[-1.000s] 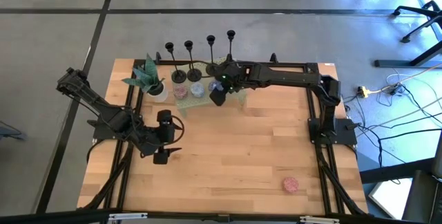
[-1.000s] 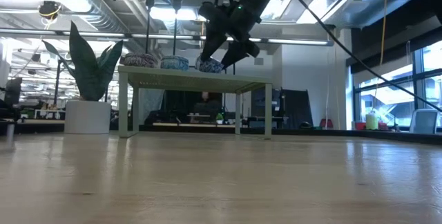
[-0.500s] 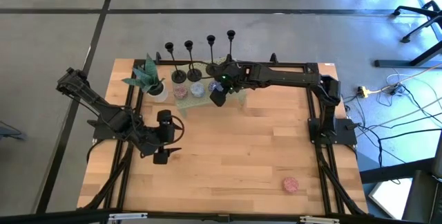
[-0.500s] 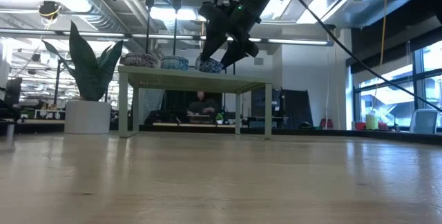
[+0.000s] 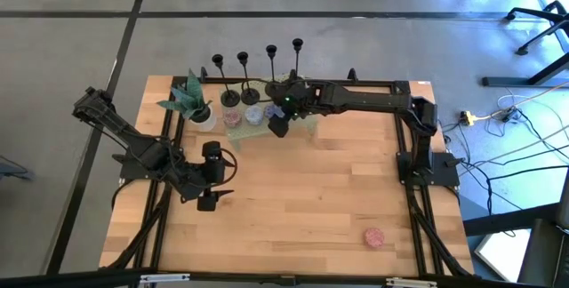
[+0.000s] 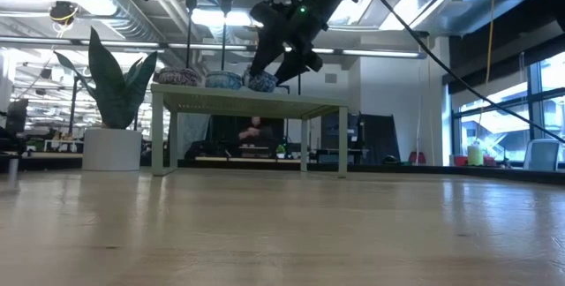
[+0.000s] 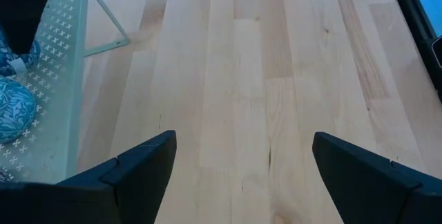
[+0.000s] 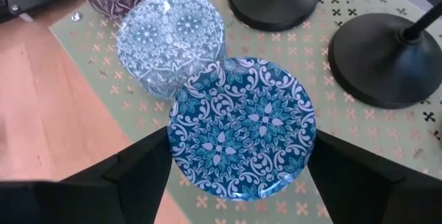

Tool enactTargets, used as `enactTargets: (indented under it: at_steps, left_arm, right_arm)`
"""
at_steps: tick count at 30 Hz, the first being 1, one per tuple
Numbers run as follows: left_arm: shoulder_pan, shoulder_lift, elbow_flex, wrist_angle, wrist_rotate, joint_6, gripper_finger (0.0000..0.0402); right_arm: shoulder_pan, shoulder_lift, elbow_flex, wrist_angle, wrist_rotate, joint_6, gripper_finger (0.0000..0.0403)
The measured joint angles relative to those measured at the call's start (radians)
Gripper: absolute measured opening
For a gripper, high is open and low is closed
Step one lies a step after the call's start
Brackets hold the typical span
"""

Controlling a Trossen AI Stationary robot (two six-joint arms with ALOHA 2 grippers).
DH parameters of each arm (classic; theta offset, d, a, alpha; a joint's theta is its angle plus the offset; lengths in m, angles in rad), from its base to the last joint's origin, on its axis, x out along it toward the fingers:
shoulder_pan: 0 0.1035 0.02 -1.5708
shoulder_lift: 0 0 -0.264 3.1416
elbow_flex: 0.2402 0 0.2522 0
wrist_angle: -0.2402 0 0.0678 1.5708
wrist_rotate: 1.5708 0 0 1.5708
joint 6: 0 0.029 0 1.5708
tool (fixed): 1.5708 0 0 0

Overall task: Pick & Place candle stick holders
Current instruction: Put the blue scented candle on the shelf

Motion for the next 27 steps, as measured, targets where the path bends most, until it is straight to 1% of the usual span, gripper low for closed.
enactTargets:
  at_steps: [7, 13, 16, 27]
  left_arm:
    - [0.000, 0.000, 0.000, -0.001, 0.000, 0.000, 0.0338]
    - [0.000, 0.000, 0.000, -0.004, 0.000, 0.000, 0.0338]
    - [0.000, 0.000, 0.000, -0.004, 0.000, 0.000, 0.0338]
    - [0.000, 0.000, 0.000, -0.004, 0.000, 0.000, 0.0338]
  right_arm:
    - [0.000, 0.000, 0.000, -0.008, -0.004, 0.007, 0.0316]
    - [0.001, 0.000, 0.000, -0.012, -0.049, -0.007, 0.0316]
    - [0.001, 0.000, 0.000, -0.012, -0.050, -0.030, 0.0316]
    - [0.005, -0.002, 0.000, 0.015, -0.051, -0.026, 0.0316]
